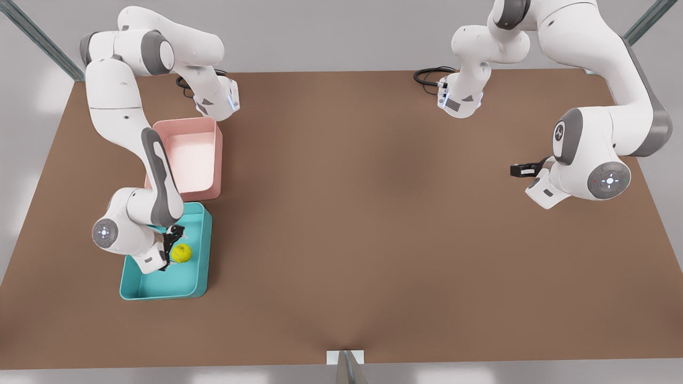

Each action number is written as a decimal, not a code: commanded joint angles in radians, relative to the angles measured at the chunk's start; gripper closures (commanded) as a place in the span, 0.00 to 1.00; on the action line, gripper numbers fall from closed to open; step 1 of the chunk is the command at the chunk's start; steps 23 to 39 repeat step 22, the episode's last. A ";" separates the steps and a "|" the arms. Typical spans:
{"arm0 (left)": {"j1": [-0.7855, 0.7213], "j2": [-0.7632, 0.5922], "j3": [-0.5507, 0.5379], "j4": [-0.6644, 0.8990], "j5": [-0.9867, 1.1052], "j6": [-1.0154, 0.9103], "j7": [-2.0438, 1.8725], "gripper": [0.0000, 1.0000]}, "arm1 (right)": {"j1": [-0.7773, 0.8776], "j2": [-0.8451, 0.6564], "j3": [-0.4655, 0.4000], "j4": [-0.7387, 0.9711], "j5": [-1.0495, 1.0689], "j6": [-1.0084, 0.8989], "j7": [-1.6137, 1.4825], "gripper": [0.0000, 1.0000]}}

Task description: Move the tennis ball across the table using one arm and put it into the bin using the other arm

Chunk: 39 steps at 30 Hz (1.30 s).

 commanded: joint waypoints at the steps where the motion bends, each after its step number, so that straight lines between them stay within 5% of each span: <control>1: 0.000 0.005 0.000 0.001 -0.076 -0.154 0.003 0.00 | 0.002 -0.009 0.000 -0.003 0.005 -0.009 -0.091 0.00; 4: -0.005 0.005 -0.023 0.022 -0.068 -0.154 0.000 0.00 | 0.003 -0.047 0.003 0.053 0.017 -0.265 0.535 0.00; 7: -0.004 -0.001 -0.024 0.030 -0.065 -0.036 0.001 0.00 | 0.101 -0.021 0.009 0.396 -0.010 -0.820 1.436 0.00; 9: -0.010 0.000 -0.024 0.030 -0.024 0.011 0.000 0.00 | 0.199 -0.038 -0.007 0.626 -0.158 -1.003 1.513 0.00; 11: -0.014 0.000 -0.032 0.056 -0.010 0.008 -0.002 0.00 | 0.174 -0.165 -0.010 0.609 -0.156 -0.994 1.517 0.00; 13: -0.020 -0.014 -0.063 0.063 -0.009 -0.012 -0.017 0.00 | 0.074 -0.411 0.002 0.371 -0.112 -0.943 1.578 0.00; 16: -0.020 -0.015 -0.080 0.063 -0.025 -0.019 -0.016 0.00 | 0.075 -0.487 0.000 0.275 -0.103 -0.888 1.583 0.00; 39: -0.019 0.009 -0.080 0.063 -0.028 -0.009 -0.016 0.00 | 0.075 -0.501 0.000 0.256 -0.083 -0.880 1.584 0.00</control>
